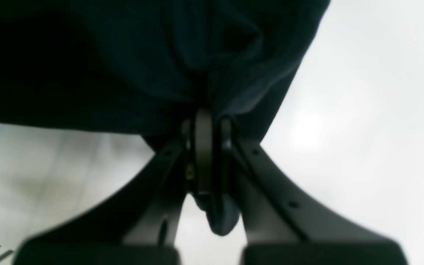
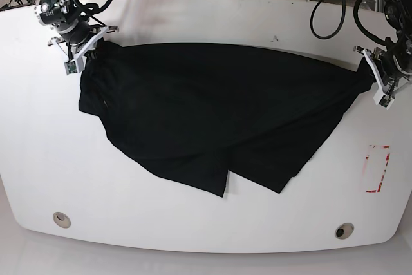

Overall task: Fold the T-shirt properly
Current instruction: 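Lay the shirt down with both grippers, stretched between them, then slide the right gripper along the shirt edge toward the hem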

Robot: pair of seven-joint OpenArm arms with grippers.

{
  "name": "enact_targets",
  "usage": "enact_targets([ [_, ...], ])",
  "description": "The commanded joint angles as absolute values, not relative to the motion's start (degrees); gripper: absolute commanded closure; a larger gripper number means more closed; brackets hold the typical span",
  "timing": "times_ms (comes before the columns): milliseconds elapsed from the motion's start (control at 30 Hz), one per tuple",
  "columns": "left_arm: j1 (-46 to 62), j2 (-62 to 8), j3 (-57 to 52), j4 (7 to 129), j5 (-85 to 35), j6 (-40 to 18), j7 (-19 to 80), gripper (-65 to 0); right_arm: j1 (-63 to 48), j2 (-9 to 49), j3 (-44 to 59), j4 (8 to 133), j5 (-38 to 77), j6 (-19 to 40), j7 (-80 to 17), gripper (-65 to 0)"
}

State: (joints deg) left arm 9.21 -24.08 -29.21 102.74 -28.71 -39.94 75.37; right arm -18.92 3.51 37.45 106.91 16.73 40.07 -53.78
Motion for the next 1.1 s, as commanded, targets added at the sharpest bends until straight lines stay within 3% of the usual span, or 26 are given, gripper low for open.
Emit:
enact_targets([
  [0, 9.1, -25.36, -29.67, 102.37, -28.97, -40.0, 74.68, 0.0, -18.68, 4.0, 37.76, 105.8, 17.36, 40.0, -52.35, 0.0],
  [400, 11.3, -27.82, -29.41, 97.98, -28.97, -40.0, 71.6, 0.0, -18.51, 4.35, 37.85, 100.44, 17.54, 40.0, -52.26, -2.9],
  [500, 11.82, -28.0, -29.41, 97.98, -28.97, -40.0, 71.08, 0.0, -18.77, 4.18, 37.85, 102.29, 17.8, 40.0, -52.53, -12.7],
  [700, 12.0, -28.09, -29.41, 97.71, -28.97, -40.0, 71.08, 0.0, -19.21, 4.0, 37.93, 110.9, 17.8, 40.0, -54.81, -49.5],
  [800, 12.0, -28.09, -29.41, 97.71, -28.97, -40.0, 71.08, 0.0, -18.15, 4.0, 37.93, 113.98, 17.8, 40.0, -55.52, -62.3],
  [867, 12.0, -28.0, -29.41, 97.71, -28.97, -40.0, 71.08, 0.0, -16.66, 4.09, 37.93, 114.51, 17.8, 40.0, -55.52, -65.0],
  [1067, 11.74, -27.82, -29.32, 97.63, -28.97, -40.0, 71.08, 0.0, -9.27, 6.2, 37.49, 112.57, 17.63, 40.0, -55.52, -64.8],
])
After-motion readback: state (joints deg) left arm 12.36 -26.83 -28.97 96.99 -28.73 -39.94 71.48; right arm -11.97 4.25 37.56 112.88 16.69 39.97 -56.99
